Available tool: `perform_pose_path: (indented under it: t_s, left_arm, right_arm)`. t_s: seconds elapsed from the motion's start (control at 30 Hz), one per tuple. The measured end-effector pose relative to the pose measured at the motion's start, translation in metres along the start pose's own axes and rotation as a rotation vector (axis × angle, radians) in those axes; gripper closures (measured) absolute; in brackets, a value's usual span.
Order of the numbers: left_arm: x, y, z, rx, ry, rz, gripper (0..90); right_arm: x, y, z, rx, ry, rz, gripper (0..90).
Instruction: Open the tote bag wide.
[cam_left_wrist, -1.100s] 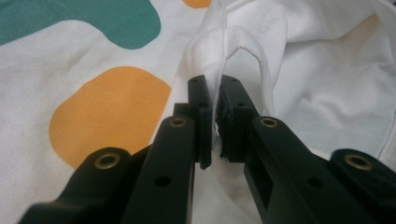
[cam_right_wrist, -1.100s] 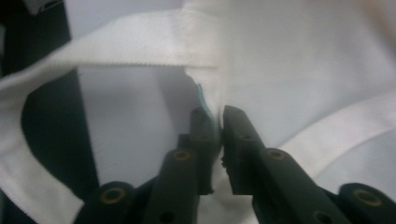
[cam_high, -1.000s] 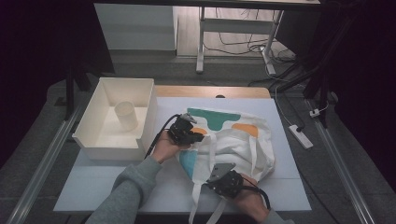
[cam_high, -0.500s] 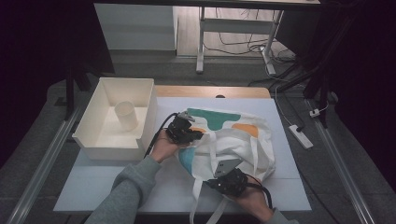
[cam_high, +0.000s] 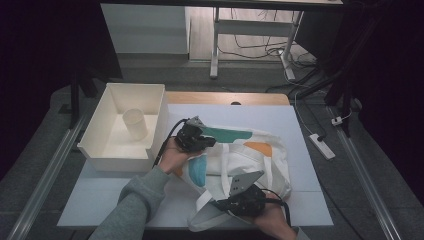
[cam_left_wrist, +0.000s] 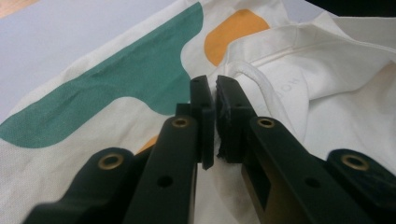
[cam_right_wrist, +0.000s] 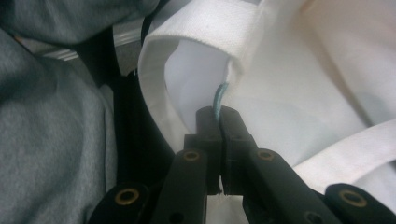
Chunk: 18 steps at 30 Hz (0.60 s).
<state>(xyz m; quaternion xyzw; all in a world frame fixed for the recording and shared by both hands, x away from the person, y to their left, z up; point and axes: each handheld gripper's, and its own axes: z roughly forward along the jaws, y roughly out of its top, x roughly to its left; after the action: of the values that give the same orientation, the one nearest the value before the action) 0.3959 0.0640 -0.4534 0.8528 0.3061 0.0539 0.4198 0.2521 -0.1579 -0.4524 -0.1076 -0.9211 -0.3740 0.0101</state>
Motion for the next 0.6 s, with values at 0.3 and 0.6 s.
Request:
perform_pose_path:
  t_s: [0.3, 0.6]
  left_arm:
    - [-0.002, -0.001, 0.005, 0.024, -0.013, 0.009, 85.0]
    - [0.000, -0.002, 0.004, 0.023, -0.010, 0.001, 84.7]
  right_arm:
    - [0.011, 0.000, 0.017, 0.025, 0.091, 0.007, 88.0]
    - [-0.002, -0.004, 0.006, -0.039, 0.061, 0.023, 67.7]
